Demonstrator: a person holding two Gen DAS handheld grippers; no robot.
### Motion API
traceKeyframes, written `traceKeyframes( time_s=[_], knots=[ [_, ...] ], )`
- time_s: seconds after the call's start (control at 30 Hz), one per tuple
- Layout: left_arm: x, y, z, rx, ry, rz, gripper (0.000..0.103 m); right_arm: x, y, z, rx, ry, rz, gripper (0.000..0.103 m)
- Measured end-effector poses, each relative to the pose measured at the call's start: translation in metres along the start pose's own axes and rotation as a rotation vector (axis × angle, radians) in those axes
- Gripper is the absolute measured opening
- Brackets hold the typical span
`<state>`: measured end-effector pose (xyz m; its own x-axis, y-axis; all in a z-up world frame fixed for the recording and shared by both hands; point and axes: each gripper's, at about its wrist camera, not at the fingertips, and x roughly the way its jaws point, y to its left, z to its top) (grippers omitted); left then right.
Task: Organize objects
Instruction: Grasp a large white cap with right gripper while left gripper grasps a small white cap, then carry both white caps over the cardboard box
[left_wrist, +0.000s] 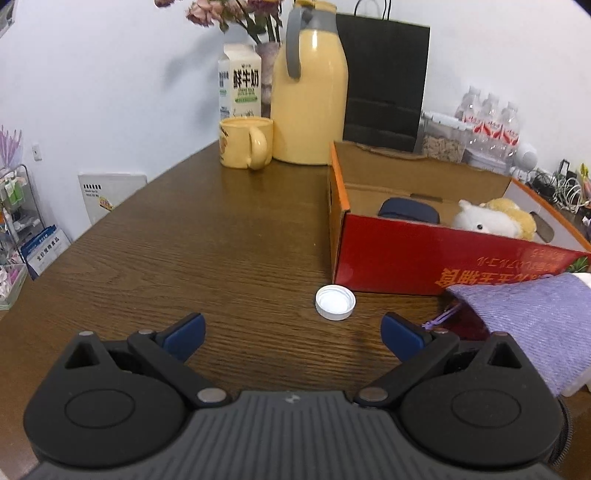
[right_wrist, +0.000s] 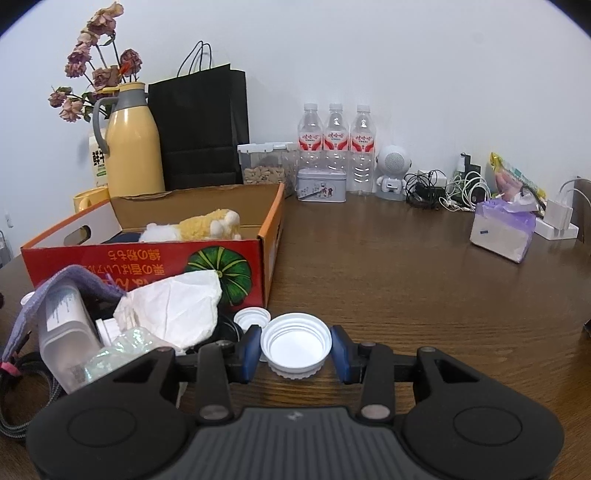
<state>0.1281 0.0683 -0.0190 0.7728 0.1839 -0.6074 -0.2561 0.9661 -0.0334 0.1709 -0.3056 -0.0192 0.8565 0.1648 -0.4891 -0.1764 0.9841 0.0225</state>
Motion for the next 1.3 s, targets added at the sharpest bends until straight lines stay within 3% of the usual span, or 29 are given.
traceKeyframes(
  time_s=[0.27, 0.5, 0.53, 0.6, 0.63, 1.0, 1.3],
  knots=[
    [0.029, -0.01, 0.01, 0.037, 0.015, 0.008, 0.098, -0.001, 0.002, 0.0, -0.011, -0.003, 0.0, 0.039],
    [0.041, -0.014, 0.012, 0.044, 0.03, -0.015, 0.064, 0.0, 0.004, 0.0, -0.017, -0.001, -0.003, 0.039],
    [0.04, -0.014, 0.012, 0.046, 0.025, -0.022, 0.052, 0.0, 0.004, 0.0, -0.018, 0.0, -0.003, 0.039],
    [0.038, -0.014, 0.01, 0.041, 0.016, -0.033, 0.041, 0.0, 0.004, 0.0, -0.018, 0.002, -0.002, 0.039],
    [0.038, -0.014, 0.01, 0.038, 0.012, -0.034, 0.029, 0.001, 0.004, 0.0, -0.018, 0.003, -0.003, 0.039],
    [0.025, -0.014, 0.007, 0.031, -0.045, -0.052, 0.029, -0.002, 0.005, -0.001, -0.023, -0.014, -0.008, 0.039],
    [-0.016, -0.016, 0.007, 0.049, -0.151, -0.074, 0.029, -0.013, 0.011, 0.001, -0.027, -0.086, 0.012, 0.039]
  ],
)
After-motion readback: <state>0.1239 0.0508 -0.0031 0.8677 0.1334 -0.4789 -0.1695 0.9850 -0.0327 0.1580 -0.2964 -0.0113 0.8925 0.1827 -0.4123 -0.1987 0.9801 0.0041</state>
